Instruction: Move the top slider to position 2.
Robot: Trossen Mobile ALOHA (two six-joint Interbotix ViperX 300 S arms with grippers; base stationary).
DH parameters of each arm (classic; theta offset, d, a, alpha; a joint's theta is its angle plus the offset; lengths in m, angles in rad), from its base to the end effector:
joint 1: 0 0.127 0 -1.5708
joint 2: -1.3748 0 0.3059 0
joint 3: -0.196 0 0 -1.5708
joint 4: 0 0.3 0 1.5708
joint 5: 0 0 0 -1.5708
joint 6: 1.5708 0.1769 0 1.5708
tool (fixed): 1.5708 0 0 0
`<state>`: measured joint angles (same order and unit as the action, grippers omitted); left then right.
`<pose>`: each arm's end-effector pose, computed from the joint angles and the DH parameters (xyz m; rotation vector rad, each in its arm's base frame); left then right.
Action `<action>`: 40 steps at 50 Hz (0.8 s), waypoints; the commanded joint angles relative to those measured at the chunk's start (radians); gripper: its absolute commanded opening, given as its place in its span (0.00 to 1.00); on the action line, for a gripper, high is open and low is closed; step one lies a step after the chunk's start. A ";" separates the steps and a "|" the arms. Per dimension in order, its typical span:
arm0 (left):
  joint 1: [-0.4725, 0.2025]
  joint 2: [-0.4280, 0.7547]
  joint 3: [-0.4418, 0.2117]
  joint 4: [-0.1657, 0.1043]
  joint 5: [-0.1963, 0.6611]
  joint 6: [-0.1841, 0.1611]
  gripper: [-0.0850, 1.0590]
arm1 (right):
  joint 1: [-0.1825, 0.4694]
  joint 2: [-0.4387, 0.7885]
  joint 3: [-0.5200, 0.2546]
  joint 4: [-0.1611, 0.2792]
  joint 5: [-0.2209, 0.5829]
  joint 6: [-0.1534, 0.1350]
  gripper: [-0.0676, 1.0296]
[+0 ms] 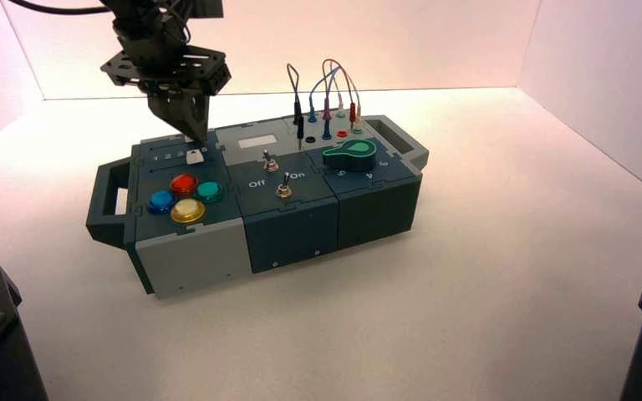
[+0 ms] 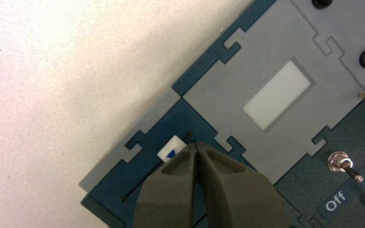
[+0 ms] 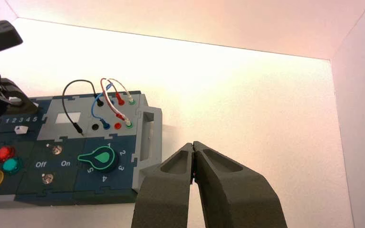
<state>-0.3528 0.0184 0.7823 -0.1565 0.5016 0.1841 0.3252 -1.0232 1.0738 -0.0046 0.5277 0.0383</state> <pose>0.2972 -0.1236 0.0407 0.2202 1.2855 -0.3961 0.2111 0.0707 0.2222 -0.0616 0.5782 0.3039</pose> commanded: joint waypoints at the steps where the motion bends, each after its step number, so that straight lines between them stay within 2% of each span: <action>1: 0.012 -0.037 -0.014 0.002 -0.003 0.003 0.05 | -0.002 0.003 -0.014 0.000 -0.005 0.002 0.04; 27: 0.021 -0.049 -0.029 0.002 -0.011 0.003 0.05 | -0.002 0.005 -0.012 0.003 -0.003 0.002 0.04; 40: 0.046 -0.043 -0.029 0.012 -0.011 0.005 0.05 | -0.002 0.005 -0.011 0.003 -0.003 0.002 0.04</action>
<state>-0.3191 -0.0077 0.7747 -0.1488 0.4970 0.1856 0.3252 -1.0232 1.0769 -0.0046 0.5292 0.0383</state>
